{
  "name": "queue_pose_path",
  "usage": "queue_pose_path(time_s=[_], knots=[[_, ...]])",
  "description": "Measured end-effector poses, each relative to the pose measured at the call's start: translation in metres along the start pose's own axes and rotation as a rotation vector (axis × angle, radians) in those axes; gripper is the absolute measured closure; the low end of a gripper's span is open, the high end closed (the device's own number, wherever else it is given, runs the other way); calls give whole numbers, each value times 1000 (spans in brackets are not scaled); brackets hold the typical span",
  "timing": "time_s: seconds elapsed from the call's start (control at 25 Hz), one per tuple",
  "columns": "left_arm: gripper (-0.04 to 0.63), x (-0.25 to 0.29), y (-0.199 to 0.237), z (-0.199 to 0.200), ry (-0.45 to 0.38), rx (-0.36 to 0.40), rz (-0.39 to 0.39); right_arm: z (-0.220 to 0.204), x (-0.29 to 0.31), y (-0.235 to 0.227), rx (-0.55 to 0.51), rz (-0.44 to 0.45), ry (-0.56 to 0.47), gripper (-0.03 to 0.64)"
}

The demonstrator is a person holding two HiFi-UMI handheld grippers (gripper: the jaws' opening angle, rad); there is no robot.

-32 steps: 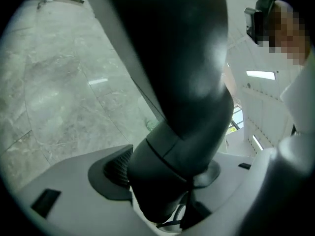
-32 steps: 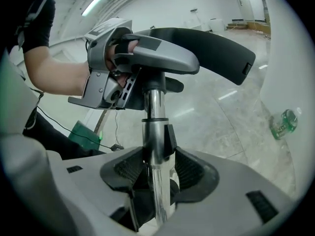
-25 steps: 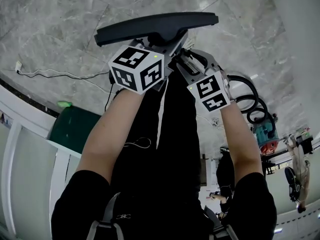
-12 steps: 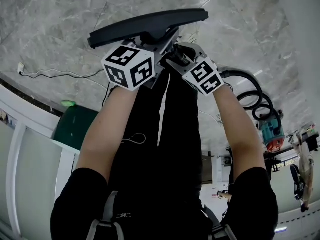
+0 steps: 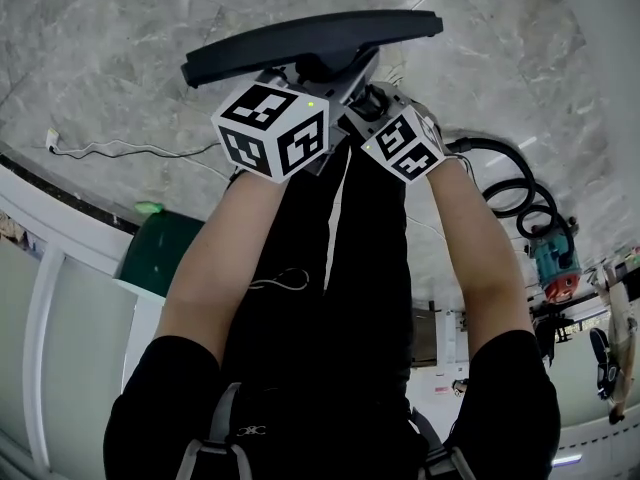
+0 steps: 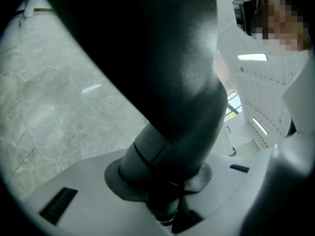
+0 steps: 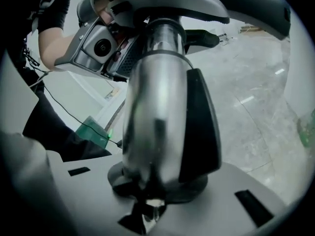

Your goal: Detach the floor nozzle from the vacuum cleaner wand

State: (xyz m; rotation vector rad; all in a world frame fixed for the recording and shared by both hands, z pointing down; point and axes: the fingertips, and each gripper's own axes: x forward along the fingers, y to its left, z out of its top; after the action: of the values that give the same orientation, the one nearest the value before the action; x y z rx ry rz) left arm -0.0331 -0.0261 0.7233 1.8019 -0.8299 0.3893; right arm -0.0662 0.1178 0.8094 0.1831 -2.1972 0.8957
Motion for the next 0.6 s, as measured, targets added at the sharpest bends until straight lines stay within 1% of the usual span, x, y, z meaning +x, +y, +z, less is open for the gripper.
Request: queue_pose_path(time_s=[0.08, 0.12, 0.2, 0.24, 0.36, 0.44, 0.48, 0.6], knots=[[476, -4, -4, 6, -15, -5, -17, 4, -7, 6, -6, 54, 14, 534], [477, -7, -9, 9, -23, -5, -38, 5, -12, 13, -2, 100, 22, 534], [481, -12, -17, 14, -43, -23, -87, 8, -24, 32, 19, 232, 46, 534], [485, -15, -17, 16, -55, -49, -105, 8, -29, 41, 35, 310, 66, 534], [492, -22, -17, 21, -111, -160, -164, 11, -50, 71, 104, 580, 120, 534], [492, -29, -22, 25, -130, -210, -225, 18, -67, 92, 162, 770, 127, 534], [492, -32, -26, 27, -137, -226, -272, 22, -78, 100, 190, 870, 122, 534], [492, -46, -52, 35, -167, -267, -467, 38, -122, 124, 318, 1195, 64, 541]])
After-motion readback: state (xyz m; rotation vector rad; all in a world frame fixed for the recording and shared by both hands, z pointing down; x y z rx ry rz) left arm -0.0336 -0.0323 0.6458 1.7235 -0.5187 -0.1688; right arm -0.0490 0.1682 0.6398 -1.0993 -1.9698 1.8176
